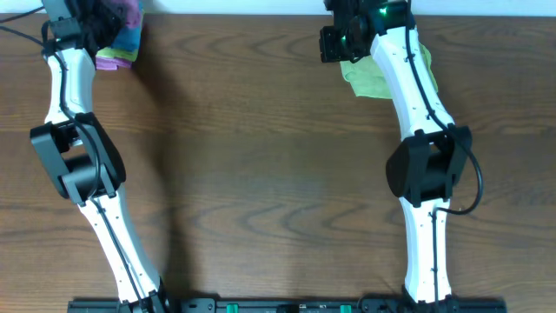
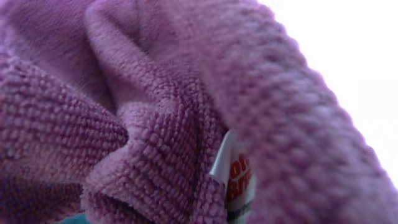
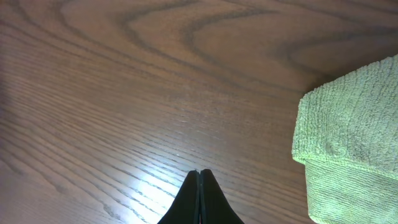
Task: Fold the cloth
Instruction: 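Place the purple square on top of the stack and open the left gripper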
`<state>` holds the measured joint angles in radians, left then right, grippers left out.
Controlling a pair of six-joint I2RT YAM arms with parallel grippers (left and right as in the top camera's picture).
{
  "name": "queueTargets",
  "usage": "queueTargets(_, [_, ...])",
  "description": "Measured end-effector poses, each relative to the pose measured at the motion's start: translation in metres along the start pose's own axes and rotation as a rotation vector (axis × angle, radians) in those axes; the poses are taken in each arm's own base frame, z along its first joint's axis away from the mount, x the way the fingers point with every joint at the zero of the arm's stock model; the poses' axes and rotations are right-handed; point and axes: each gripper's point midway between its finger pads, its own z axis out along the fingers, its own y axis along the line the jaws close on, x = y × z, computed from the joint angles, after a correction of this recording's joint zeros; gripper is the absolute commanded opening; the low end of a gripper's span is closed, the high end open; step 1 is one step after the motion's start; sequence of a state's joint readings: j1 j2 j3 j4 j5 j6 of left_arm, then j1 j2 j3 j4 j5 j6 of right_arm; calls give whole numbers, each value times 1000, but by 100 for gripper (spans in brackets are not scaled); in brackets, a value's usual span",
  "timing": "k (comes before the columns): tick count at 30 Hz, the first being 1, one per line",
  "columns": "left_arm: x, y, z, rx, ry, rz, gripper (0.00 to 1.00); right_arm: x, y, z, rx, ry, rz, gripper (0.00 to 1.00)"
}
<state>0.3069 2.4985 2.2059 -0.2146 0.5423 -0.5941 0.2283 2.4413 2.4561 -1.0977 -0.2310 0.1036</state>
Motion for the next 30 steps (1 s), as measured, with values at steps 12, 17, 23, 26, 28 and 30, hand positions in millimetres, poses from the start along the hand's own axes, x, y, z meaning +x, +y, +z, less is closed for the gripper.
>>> queueTargets(12, [-7,24,-2,-119,-50,-19,6,3,0,0,1,10,2,1])
queueTargets(17, [-5,35,-4,-169,-47,-36,33,3,0,0,1,11,3,1])
queueTargets(23, [-11,42,-8,-183,-63,-58,95,3,0,0,1,12,2,1])
queueTargets(26, [-14,46,-11,-188,-71,-77,95,3,0,0,1,12,2,1])
queueTargets(28, [-16,49,-12,-191,-75,-83,95,3,0,0,1,11,3,1])
queueTargets(30, [-19,53,-15,-196,-79,-96,95,3,0,0,1,11,3,1])
